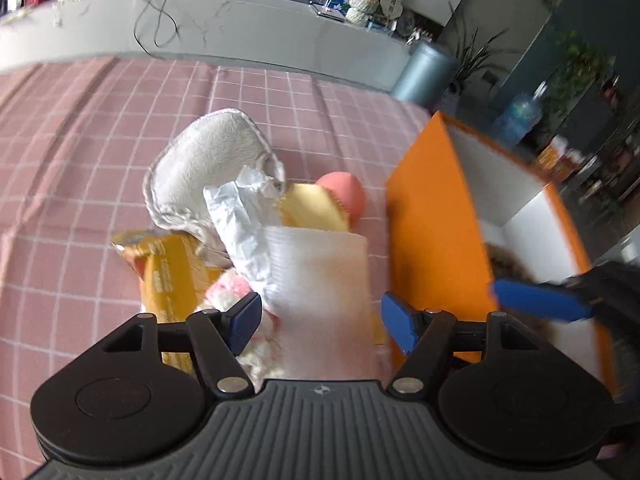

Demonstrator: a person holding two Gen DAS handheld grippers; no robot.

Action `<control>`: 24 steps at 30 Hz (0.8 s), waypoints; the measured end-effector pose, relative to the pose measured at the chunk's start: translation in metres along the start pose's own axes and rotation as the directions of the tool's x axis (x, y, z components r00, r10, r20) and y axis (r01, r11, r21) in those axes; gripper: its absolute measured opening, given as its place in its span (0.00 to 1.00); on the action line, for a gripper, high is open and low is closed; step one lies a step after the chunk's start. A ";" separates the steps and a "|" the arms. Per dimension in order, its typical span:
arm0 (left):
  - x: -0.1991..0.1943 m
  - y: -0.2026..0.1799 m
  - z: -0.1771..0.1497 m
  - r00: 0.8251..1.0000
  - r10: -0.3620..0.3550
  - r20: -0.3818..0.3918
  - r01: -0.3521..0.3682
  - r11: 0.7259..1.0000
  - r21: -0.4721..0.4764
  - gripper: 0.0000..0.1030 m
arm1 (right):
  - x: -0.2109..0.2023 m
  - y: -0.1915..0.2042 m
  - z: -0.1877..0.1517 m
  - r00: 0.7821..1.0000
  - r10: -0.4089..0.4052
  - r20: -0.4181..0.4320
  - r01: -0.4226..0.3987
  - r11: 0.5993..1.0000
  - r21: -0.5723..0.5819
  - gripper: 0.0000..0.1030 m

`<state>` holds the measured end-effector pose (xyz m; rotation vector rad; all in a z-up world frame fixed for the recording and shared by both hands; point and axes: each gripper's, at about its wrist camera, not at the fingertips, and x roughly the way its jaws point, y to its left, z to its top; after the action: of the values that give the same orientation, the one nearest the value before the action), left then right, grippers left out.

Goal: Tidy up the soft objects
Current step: 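Grasp the clear bag with the left tool while the right tool grasps the yellow cloth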

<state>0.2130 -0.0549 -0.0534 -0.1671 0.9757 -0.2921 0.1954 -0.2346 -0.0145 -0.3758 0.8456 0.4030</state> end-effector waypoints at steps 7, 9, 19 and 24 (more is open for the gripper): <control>-0.009 0.009 -0.006 0.999 0.016 0.043 -0.020 0.996 0.088 0.19 | 0.001 -0.015 0.002 0.998 0.053 -0.019 -0.053 0.998 -0.015 0.59; -0.020 0.020 -0.005 0.998 -0.011 0.055 0.008 0.998 0.063 0.04 | 0.001 -0.021 0.012 0.997 0.081 -0.017 -0.081 0.997 -0.006 0.59; -0.052 0.074 0.018 0.983 0.102 0.156 -0.099 0.995 -0.027 0.01 | 0.075 -0.012 0.063 0.966 0.144 -0.214 -0.159 0.986 -0.057 0.40; -0.037 0.095 0.022 0.991 0.069 0.119 -0.056 0.993 -0.104 0.25 | 0.126 -0.028 0.083 0.920 0.184 -0.346 -0.161 0.983 0.093 0.41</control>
<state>0.2278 0.0468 -0.0373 -0.2428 0.8726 -0.1734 0.3374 -0.1953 -0.0581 -0.3202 1.2474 0.4788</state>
